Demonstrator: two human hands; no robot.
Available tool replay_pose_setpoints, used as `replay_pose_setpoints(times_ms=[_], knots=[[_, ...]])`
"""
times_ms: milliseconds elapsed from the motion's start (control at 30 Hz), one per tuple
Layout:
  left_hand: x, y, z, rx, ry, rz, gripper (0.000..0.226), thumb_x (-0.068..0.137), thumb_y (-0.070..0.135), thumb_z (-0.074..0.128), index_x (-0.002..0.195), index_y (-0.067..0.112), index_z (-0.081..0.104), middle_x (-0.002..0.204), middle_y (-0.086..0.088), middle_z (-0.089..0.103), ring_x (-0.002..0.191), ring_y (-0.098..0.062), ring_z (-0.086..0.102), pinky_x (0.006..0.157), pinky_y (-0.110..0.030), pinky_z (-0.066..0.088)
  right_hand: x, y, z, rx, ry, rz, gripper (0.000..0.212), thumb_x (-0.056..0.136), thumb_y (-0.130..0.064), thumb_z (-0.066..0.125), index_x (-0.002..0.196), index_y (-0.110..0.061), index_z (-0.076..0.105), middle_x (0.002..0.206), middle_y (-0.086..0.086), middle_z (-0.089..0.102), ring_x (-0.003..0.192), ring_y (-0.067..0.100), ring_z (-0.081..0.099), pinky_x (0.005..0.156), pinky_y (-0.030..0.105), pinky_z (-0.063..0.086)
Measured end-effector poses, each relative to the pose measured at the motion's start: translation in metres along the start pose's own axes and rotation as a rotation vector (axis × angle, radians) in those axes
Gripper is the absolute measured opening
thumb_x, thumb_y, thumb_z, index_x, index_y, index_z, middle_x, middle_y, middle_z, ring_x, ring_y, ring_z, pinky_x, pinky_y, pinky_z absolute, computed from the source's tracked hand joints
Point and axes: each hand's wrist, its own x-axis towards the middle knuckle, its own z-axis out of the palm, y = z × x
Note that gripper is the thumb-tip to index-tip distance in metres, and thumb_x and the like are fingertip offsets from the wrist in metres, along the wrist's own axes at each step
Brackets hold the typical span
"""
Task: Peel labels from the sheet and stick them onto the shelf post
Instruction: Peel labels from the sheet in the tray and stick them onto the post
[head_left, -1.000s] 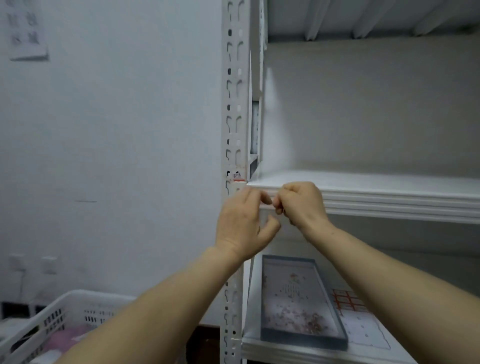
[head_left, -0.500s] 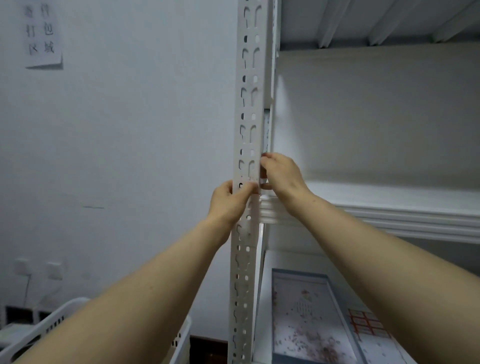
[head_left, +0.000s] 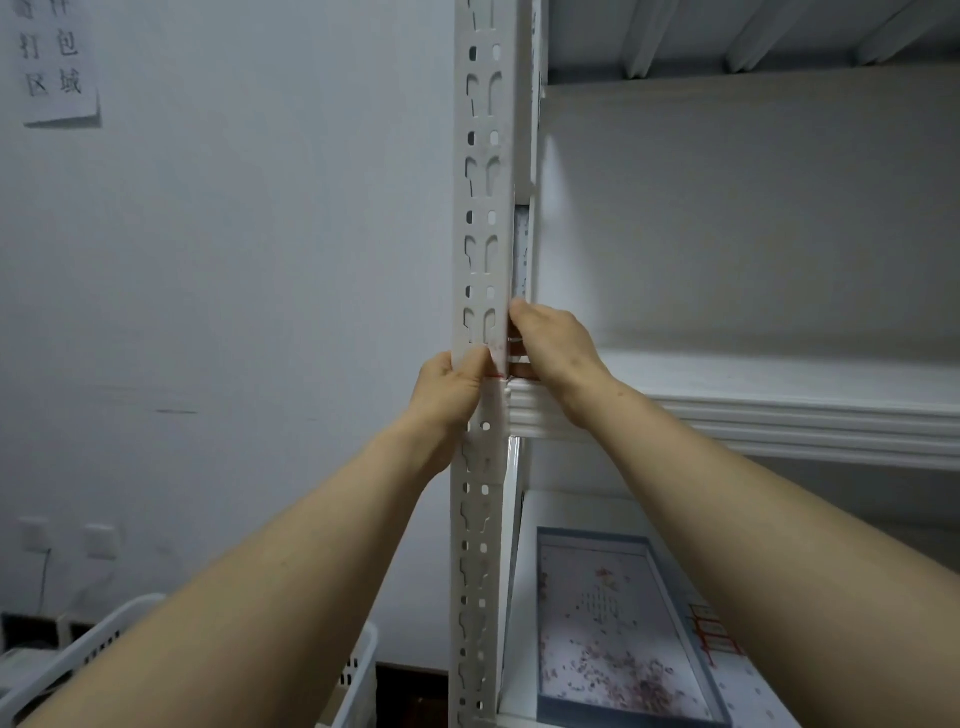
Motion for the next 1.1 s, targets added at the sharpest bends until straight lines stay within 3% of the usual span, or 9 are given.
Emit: replay_pose_setpoints(times_ms=[100,400,633,800,1000,1100], knots=[[-0.0007,0.0009,-0.0006,-0.015,-0.022,0.001,0.029,0.090,0.014,0.046,0.062,0.014,0.055,0.044,0.009,0.055,0.040,-0.004,0.051,0.040,-0.013,0.037,0.0021,0.0019,0.0025,-0.053,0.003,-0.028,0.060,0.073,-0.055,0.031,0.085,-0.006,0.064,0.093,0.012,0.069,0.094,0.034,0.063,0.088,0.053,0.050],[-0.0010,-0.0004,-0.0049,-0.065,-0.074,-0.044,0.021,0.089,0.019,0.049,0.085,0.008,0.066,0.066,0.001,0.064,0.067,-0.015,0.057,0.067,-0.029,0.041,0.0024,0.0040,0.0045,-0.067,0.005,-0.050,0.064,0.074,-0.057,0.031,0.091,-0.004,0.062,0.095,0.011,0.069,0.096,0.032,0.062,0.091,0.052,0.048],[-0.0002,-0.0012,-0.0031,-0.063,-0.033,-0.029,0.024,0.092,0.013,0.046,0.075,0.010,0.062,0.072,-0.007,0.063,0.068,-0.021,0.057,0.063,-0.027,0.042,0.0025,0.0049,0.0053,-0.068,0.006,-0.072,0.060,0.076,-0.055,0.033,0.092,-0.007,0.064,0.097,0.011,0.068,0.099,0.032,0.061,0.092,0.051,0.047],[0.0008,-0.0018,-0.0047,-0.091,-0.057,-0.047,0.019,0.089,0.010,0.046,0.082,0.008,0.063,0.079,-0.010,0.064,0.078,-0.025,0.058,0.076,-0.034,0.044,0.0036,0.0062,0.0045,-0.063,0.008,-0.081,0.055,0.081,-0.051,0.035,0.091,-0.005,0.063,0.098,0.013,0.068,0.099,0.033,0.061,0.092,0.052,0.047],[0.0004,-0.0030,-0.0037,-0.070,-0.039,-0.051,0.019,0.089,0.017,0.048,0.085,0.008,0.064,0.074,-0.006,0.061,0.073,-0.021,0.055,0.069,-0.031,0.042,0.0053,0.0099,0.0021,-0.072,-0.006,-0.093,0.044,0.094,-0.039,0.039,0.096,-0.003,0.063,0.100,0.014,0.068,0.099,0.032,0.061,0.092,0.051,0.047],[0.0017,-0.0024,-0.0031,-0.075,-0.036,-0.049,0.020,0.090,0.013,0.048,0.080,0.007,0.064,0.073,-0.009,0.063,0.074,-0.025,0.057,0.073,-0.033,0.044,0.0040,0.0091,0.0010,-0.076,-0.010,-0.098,0.043,0.096,-0.038,0.038,0.098,-0.004,0.064,0.101,0.012,0.068,0.100,0.030,0.061,0.093,0.050,0.047]])
